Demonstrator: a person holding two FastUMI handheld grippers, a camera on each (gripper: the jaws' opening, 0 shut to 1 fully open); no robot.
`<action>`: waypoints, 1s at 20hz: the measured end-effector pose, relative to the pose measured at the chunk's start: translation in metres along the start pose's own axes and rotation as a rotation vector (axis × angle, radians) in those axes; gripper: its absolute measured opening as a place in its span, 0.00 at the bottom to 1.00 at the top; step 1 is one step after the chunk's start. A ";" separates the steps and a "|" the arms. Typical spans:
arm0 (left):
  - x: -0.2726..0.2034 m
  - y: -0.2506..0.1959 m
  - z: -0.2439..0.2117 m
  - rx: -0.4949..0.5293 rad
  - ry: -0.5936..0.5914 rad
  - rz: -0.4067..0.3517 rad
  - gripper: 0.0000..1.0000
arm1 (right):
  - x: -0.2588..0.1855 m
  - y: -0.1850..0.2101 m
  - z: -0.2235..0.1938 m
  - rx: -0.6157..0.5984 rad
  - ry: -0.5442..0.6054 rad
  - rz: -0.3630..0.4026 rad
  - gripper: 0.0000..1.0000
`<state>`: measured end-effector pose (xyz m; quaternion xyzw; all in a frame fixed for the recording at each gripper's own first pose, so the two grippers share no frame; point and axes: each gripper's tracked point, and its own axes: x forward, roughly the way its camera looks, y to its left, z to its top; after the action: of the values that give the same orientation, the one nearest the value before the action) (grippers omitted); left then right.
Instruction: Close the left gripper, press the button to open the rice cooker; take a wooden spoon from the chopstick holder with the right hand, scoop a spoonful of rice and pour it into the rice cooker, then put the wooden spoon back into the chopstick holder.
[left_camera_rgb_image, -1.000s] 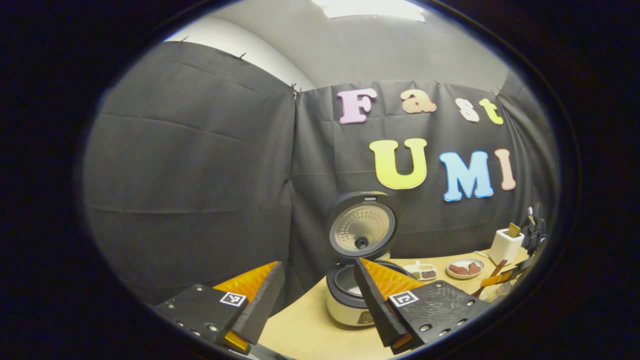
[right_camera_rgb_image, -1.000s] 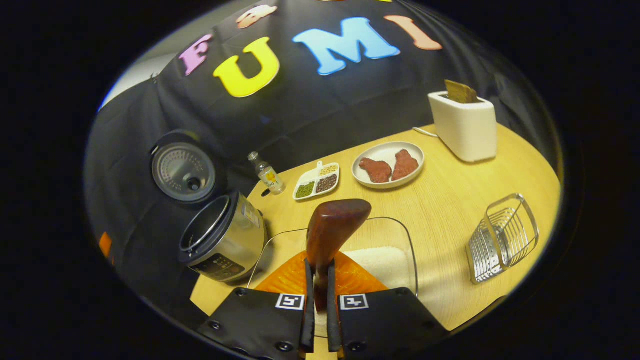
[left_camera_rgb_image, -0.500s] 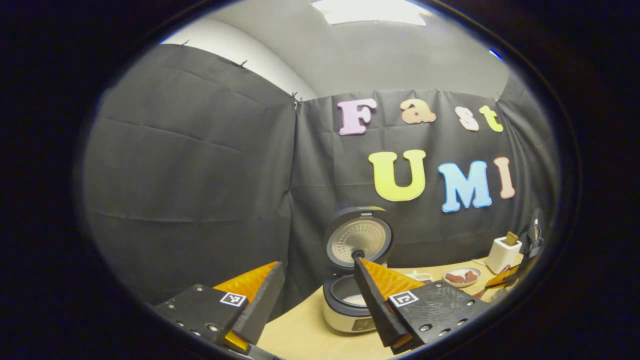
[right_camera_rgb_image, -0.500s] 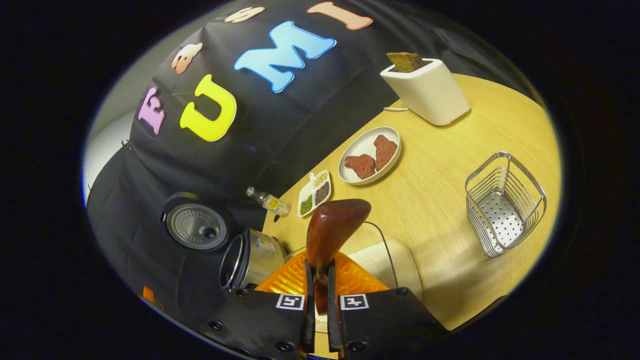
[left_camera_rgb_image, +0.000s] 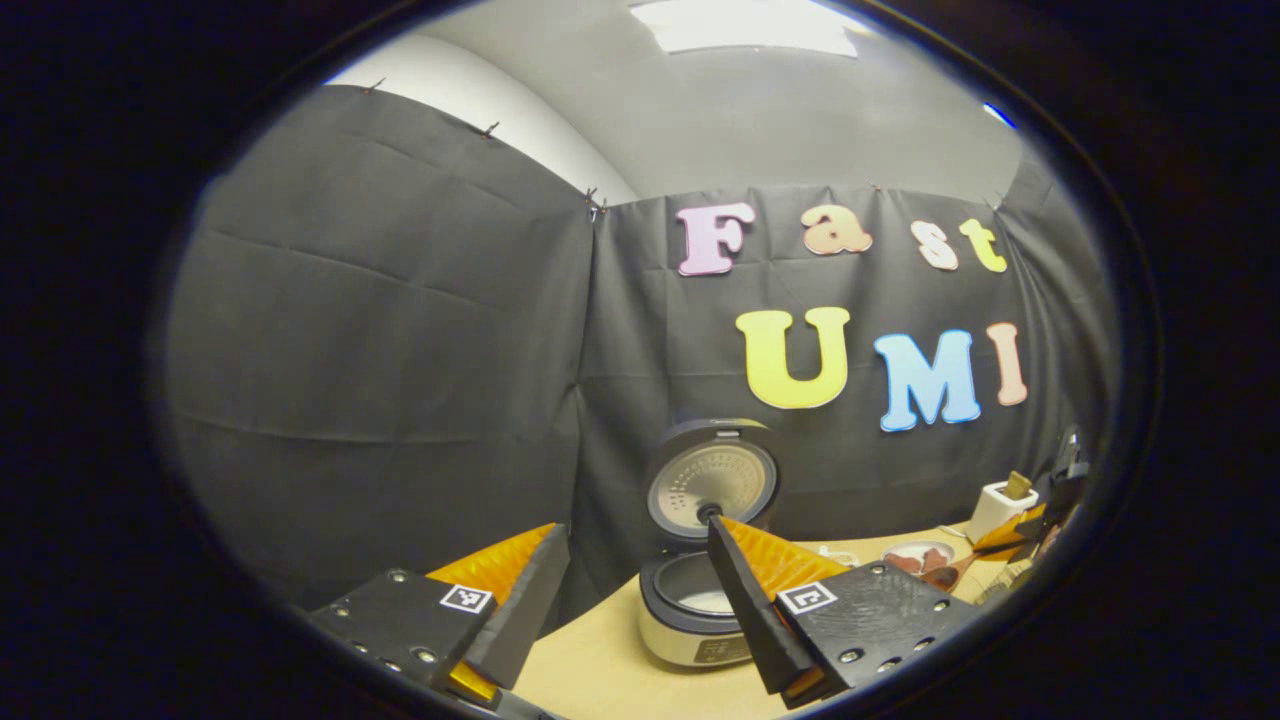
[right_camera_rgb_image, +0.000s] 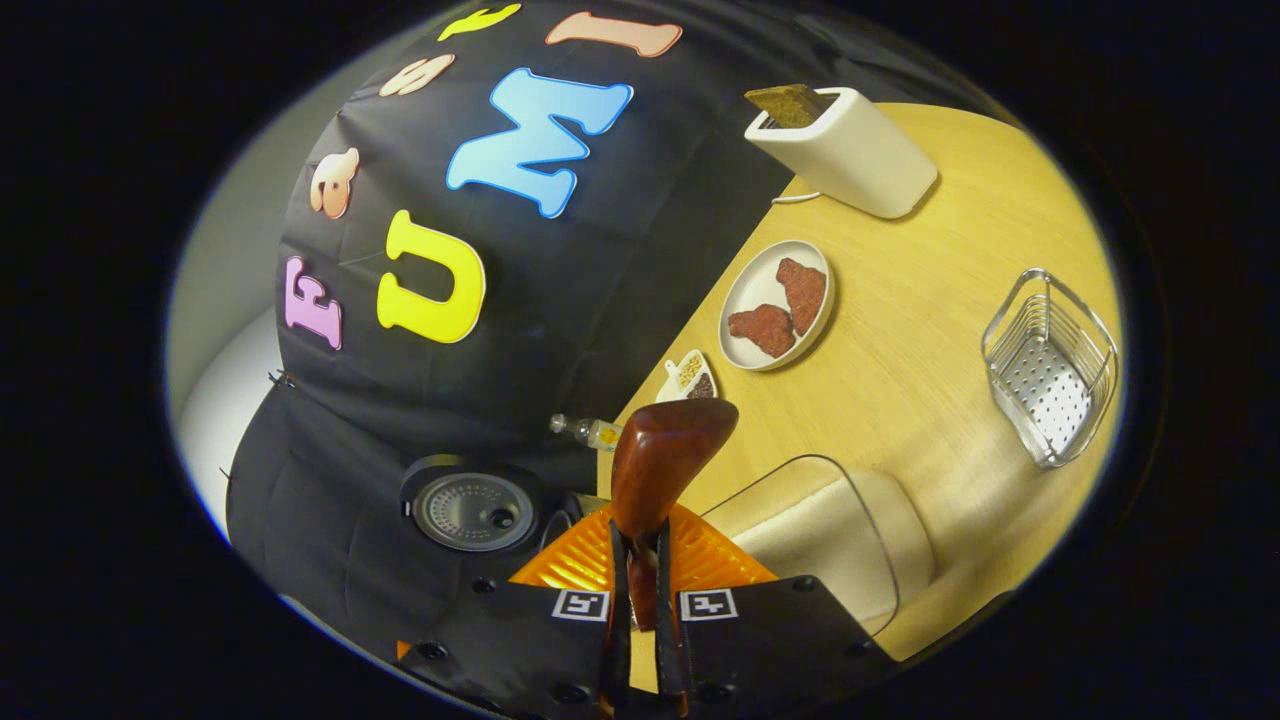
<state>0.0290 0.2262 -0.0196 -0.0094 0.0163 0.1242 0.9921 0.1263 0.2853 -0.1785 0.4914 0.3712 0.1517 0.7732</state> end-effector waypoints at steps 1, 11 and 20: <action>-0.001 0.004 -0.002 -0.002 0.003 0.004 0.87 | 0.003 0.010 -0.003 0.014 0.008 0.018 0.12; 0.000 0.053 -0.015 0.001 0.026 0.059 0.84 | 0.077 0.097 -0.054 -0.026 0.074 0.113 0.11; -0.004 0.106 -0.037 -0.019 0.069 0.136 0.84 | 0.151 0.147 -0.111 -0.230 0.100 0.134 0.11</action>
<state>-0.0025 0.3266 -0.0578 -0.0218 0.0499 0.1910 0.9801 0.1671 0.5169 -0.1410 0.4152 0.3557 0.2687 0.7930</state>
